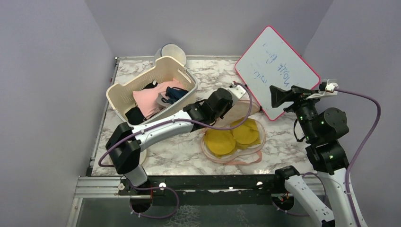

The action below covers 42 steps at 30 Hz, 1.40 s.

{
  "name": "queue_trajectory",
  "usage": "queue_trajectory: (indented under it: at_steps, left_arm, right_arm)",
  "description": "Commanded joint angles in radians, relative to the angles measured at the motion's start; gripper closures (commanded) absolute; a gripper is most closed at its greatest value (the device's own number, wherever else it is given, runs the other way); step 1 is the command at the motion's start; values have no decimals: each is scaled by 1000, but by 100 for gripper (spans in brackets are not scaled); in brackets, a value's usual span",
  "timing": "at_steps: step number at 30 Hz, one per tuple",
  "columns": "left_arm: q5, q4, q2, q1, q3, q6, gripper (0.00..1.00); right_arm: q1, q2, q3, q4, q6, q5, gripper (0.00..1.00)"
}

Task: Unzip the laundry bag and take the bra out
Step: Open the laundry bag at the center of the board.

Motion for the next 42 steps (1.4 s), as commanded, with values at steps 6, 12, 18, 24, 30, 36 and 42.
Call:
queue_trajectory:
  at_steps: [6, 12, 18, 24, 30, 36, 42]
  left_arm:
    - [-26, -116, 179, 65, 202, 9, 100]
    - [-145, -224, 298, 89, 328, 12, 85]
    - [-301, -318, 353, 90, 440, 0, 54]
    - [-150, -326, 237, 89, 373, -62, 10]
    - [29, -273, 56, 89, 165, -128, 1]
    - [242, -63, -138, 80, -132, -207, 1]
    - [244, 63, -148, -26, -261, -225, 1]
  right_arm:
    - [-2, -20, 20, -24, -13, 24, 6]
    - [-2, -18, 23, -29, -13, 21, 6]
    - [-2, -11, 20, -28, -8, 14, 6]
    - [-2, -1, 14, -18, -8, 14, 6]
    - [-2, 7, -3, 7, -8, 2, 6]
    - [-2, 22, -11, 20, -2, -12, 6]
    - [-2, 31, -22, 26, 2, -50, 2]
